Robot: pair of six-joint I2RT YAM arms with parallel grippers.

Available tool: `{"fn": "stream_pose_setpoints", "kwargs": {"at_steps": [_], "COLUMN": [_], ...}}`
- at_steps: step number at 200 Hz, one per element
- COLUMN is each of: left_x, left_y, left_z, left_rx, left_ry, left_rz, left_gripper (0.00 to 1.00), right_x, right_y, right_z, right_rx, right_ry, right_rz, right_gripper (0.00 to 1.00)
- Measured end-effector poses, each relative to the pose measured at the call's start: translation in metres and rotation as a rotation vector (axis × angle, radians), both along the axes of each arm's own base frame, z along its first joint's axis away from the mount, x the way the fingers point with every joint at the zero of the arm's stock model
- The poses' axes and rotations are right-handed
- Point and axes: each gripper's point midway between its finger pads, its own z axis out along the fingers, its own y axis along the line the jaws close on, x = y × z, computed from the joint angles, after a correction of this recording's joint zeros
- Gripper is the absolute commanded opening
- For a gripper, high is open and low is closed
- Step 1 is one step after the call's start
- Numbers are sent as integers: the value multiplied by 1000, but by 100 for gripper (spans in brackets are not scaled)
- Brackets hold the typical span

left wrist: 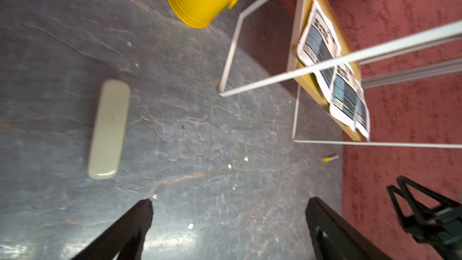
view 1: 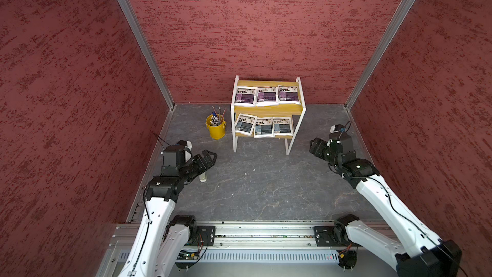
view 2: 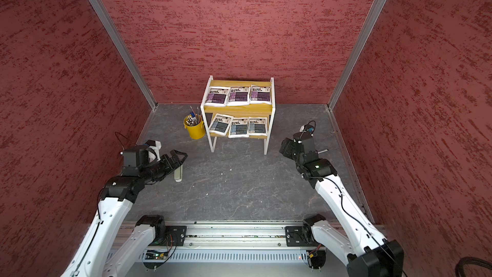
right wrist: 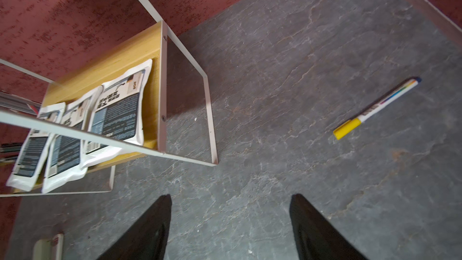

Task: Place the bagged coffee beans on the shelf by color
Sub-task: Reset both arms

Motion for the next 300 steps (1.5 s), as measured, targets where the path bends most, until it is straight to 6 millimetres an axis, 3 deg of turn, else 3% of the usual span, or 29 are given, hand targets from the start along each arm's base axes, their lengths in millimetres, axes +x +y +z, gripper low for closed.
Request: {"fn": "stream_pose_setpoints", "kwargs": {"at_steps": [34,75,141,179,216,257,272,300], "left_x": [25,43,78,100,114,124,127,131], "left_y": [30,55,84,94,97,106,104,91], "left_z": [-10,-37,-49,-57,-54,-59,-63,-69], "left_rx": [163,287,448,496,524,514,505,493], "left_ry": [-65,-153,-305,-363,-482,-534,-548,-582], "left_rz": [80,146,189,186,154,141,128,82], "left_gripper": [100,100,100,100,100,100,100,100], "right_x": [23,52,74,86,82,70,69,73], "right_y": [-14,-33,-56,-53,-59,-57,-58,-59], "right_z": [-22,-46,-97,-100,-95,-117,-121,-110], "right_rx": [-105,-247,-392,-414,-410,-397,-395,-396], "right_ry": [-2,-23,-112,-203,-313,-351,-353,-396], "right_rz": [20,59,110,130,107,122,122,108], "right_gripper": [86,87,89,89,89,89,90,97]}}
